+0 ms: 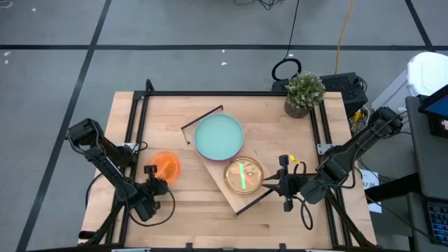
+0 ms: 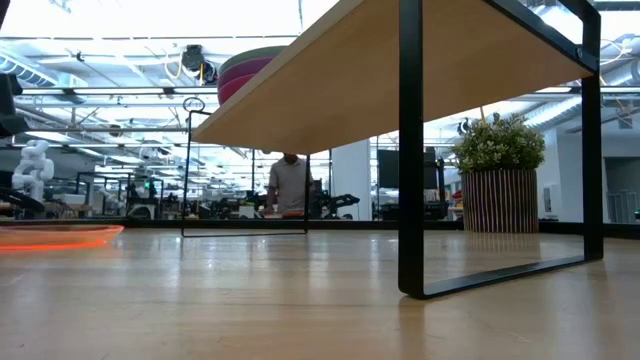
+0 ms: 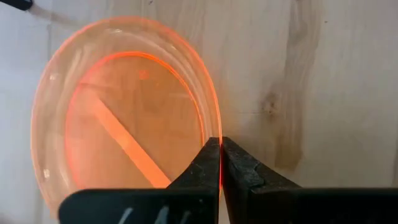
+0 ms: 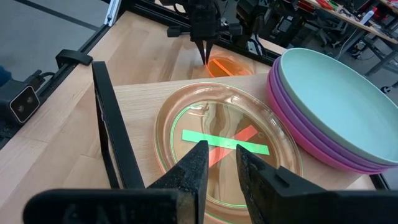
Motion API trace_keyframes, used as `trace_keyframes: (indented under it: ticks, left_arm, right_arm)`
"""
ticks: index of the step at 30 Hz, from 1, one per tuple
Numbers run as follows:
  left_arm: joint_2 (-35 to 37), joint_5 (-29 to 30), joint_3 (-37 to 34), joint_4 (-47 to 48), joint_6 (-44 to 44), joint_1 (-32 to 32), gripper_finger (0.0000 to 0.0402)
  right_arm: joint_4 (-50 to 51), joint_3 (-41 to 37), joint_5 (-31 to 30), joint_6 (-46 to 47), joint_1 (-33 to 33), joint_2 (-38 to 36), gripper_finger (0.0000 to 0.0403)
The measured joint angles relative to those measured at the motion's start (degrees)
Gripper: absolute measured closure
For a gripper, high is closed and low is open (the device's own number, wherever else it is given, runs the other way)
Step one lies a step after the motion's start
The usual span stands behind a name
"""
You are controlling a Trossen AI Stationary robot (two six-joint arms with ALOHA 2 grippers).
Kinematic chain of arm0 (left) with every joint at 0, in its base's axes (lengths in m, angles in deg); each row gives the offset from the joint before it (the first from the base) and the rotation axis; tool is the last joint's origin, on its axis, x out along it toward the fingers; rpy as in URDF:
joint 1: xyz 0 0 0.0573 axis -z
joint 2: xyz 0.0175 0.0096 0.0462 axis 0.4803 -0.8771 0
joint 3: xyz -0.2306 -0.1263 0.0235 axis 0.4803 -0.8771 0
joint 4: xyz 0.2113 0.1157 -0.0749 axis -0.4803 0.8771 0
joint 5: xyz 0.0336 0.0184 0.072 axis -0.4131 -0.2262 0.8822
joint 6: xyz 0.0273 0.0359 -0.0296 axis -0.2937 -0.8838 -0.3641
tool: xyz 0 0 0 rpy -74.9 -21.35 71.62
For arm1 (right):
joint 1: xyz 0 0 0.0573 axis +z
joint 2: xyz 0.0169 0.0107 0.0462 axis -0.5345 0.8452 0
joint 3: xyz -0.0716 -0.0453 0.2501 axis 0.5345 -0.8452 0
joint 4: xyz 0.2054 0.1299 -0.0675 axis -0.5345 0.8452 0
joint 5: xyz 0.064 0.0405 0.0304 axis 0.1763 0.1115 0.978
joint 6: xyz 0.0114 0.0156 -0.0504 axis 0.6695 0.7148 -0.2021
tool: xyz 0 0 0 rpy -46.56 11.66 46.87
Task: Place and stack plates onto a shelf
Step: Stack the orange plate on top of the green plate on the shelf
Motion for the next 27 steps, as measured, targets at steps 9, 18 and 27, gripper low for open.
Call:
trace_keyframes:
  ticks: [9, 18, 27]
  left_arm:
    - [0.0, 1.18, 8.45, 8.69, -1.22, -0.26, 0.0399]
    - [0.0, 4.46, 17.52, 10.29, -8.87, -1.37, 0.04]
    - [0.07, 6.26, 26.94, 11.06, -16.06, -5.22, 0.04]
  right_arm:
    - [0.0, 0.0, -0.02, 0.0, 0.0, 0.01, 0.0335]
    - [-0.13, -0.01, -0.02, -0.02, 0.0, 0.01, 0.0335]
    - [-0.17, 0.0, -0.02, -0.02, 0.0, 0.01, 0.0335]
